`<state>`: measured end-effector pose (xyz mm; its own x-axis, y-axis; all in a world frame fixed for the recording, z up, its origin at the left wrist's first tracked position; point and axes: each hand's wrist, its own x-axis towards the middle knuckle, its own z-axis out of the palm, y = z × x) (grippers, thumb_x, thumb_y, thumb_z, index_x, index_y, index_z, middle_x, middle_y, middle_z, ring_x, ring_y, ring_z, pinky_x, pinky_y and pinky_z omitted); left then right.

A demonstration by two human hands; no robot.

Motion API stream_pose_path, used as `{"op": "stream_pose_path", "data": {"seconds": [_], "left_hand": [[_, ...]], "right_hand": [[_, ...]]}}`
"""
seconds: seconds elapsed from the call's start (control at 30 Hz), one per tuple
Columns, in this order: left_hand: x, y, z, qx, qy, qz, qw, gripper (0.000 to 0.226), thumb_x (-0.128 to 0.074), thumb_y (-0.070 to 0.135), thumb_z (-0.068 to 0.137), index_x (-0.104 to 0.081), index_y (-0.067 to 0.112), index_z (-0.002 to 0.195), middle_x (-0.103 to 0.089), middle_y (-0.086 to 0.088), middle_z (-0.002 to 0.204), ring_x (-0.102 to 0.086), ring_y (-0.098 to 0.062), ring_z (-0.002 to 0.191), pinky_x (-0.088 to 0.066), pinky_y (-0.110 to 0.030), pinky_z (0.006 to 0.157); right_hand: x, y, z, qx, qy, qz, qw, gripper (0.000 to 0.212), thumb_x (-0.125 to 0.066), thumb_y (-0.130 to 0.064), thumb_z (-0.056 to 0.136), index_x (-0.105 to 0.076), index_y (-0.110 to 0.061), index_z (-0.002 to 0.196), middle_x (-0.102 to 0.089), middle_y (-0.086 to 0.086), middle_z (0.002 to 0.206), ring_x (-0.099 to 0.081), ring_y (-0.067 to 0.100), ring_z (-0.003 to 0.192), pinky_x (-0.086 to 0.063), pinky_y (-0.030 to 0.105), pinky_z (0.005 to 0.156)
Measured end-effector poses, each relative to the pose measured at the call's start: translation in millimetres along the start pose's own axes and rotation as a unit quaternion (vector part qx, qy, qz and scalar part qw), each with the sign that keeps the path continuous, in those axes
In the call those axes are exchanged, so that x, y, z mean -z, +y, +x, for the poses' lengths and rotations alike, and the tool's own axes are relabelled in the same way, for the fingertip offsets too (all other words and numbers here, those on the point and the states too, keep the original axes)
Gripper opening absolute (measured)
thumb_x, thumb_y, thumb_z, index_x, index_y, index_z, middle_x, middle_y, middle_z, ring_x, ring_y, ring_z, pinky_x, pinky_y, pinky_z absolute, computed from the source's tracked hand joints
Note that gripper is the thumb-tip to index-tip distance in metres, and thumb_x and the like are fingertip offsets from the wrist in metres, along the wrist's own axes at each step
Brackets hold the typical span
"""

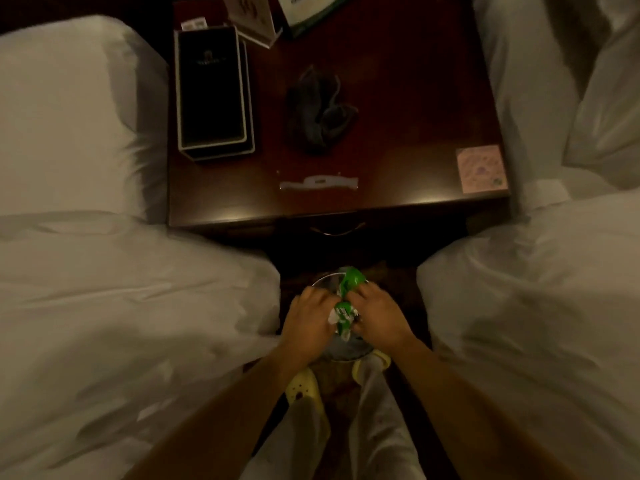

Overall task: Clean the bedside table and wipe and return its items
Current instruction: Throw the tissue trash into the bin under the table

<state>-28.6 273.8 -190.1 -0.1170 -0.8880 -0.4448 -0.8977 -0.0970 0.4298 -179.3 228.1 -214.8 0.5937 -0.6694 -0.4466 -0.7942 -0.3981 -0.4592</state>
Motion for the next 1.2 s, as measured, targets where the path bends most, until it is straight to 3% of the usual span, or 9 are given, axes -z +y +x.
{"op": "stream_pose_path", "data": {"seconds": [0.17,0.33,0.57,0.67,0.73,0.83,0.87,0.93,1.2], "left_hand": [[-79.2,-33.4,24.1,0.067,-0.065,0.013,0.996,0.049,-0.05,0.039,0.085,-0.045,0.026,0.132,-0.043,0.002,0.139,-0.033,-0.02,0.127,-0.026,-0.032,0.099],[-129.6,-61.2,55.4,0.102,-0.096,0.016,0.99,0.057,-0.052,0.037,0.085,-0.036,0.025,0.138,-0.042,0.001,0.142,-0.03,-0.02,0.132,-0.025,-0.033,0.104],[-125.0,-72.1,68.0,0.086,-0.062,-0.025,0.994,0.054,-0.046,0.023,0.087,-0.037,0.023,0.139,-0.041,0.002,0.145,-0.03,-0.017,0.135,-0.028,-0.029,0.109],[-88.6,-56.1,62.9,0.073,-0.053,-0.035,0.995,0.046,-0.041,0.022,0.09,-0.042,0.023,0.136,-0.043,0.003,0.142,-0.033,-0.016,0.131,-0.031,-0.028,0.107],[-57.0,-40.9,58.4,0.062,-0.042,-0.037,0.997,0.043,-0.037,0.021,0.092,-0.043,0.022,0.135,-0.044,0.003,0.141,-0.036,-0.015,0.129,-0.033,-0.027,0.105],[-4.9,-13.0,49.5,0.046,0.0,-0.045,0.998,0.037,-0.034,0.026,0.096,-0.047,0.024,0.131,-0.047,0.005,0.137,-0.044,-0.011,0.124,-0.034,-0.018,0.095],[13.4,-3.4,47.4,0.04,0.018,-0.047,0.998,0.036,-0.034,0.027,0.096,-0.05,0.025,0.129,-0.05,0.006,0.135,-0.047,-0.009,0.122,-0.034,-0.017,0.091],[49.4,14.5,47.4,0.029,0.049,-0.052,0.997,0.034,-0.036,0.029,0.095,-0.053,0.026,0.124,-0.055,0.006,0.129,-0.051,-0.009,0.116,-0.037,-0.018,0.09],[179.0,55.9,85.4,0.103,0.228,-0.135,0.959,0.026,-0.052,0.021,0.089,-0.063,0.019,0.113,-0.066,-0.003,0.115,-0.063,-0.019,0.1,-0.044,-0.023,0.087]], "right_hand": [[-81.0,29.6,26.4,-0.054,-0.063,-0.027,0.996,0.046,-0.053,-0.026,0.084,-0.044,-0.018,0.128,-0.046,0.007,0.134,-0.034,0.026,0.127,-0.028,0.038,0.102],[-131.2,50.4,54.4,-0.073,-0.077,-0.066,0.992,0.052,-0.053,-0.029,0.084,-0.037,-0.016,0.133,-0.038,0.008,0.141,-0.029,0.028,0.13,-0.022,0.041,0.108],[-143.7,61.6,68.0,-0.099,-0.069,-0.061,0.991,0.074,-0.053,-0.043,0.083,-0.019,-0.016,0.143,-0.026,0.01,0.149,-0.02,0.026,0.139,-0.014,0.041,0.116],[-118.3,56.0,58.5,-0.089,-0.067,-0.056,0.992,0.075,-0.053,-0.047,0.082,-0.02,-0.018,0.144,-0.028,0.008,0.148,-0.021,0.024,0.139,-0.016,0.038,0.115],[-89.2,48.1,51.3,-0.067,-0.028,-0.047,0.996,0.067,-0.051,-0.046,0.083,-0.03,-0.018,0.14,-0.039,0.006,0.141,-0.033,0.022,0.133,-0.024,0.034,0.112],[-29.3,31.0,40.4,-0.001,0.065,-0.048,0.997,0.046,-0.072,-0.042,0.067,-0.064,-0.021,0.107,-0.065,-0.003,0.101,-0.062,0.015,0.095,-0.048,0.021,0.084],[-8.1,25.3,37.5,0.025,0.102,-0.045,0.994,0.039,-0.077,-0.04,0.061,-0.067,-0.024,0.094,-0.067,-0.008,0.088,-0.065,0.01,0.082,-0.05,0.018,0.073],[36.7,14.9,35.9,0.063,0.144,-0.036,0.987,0.026,-0.077,-0.034,0.061,-0.066,-0.027,0.083,-0.065,-0.011,0.076,-0.063,0.007,0.07,-0.045,0.015,0.068],[207.3,7.0,65.8,0.081,0.239,-0.021,0.967,0.013,-0.073,-0.016,0.073,-0.063,-0.017,0.083,-0.064,-0.002,0.075,-0.062,0.018,0.071,-0.042,0.023,0.069]]}}
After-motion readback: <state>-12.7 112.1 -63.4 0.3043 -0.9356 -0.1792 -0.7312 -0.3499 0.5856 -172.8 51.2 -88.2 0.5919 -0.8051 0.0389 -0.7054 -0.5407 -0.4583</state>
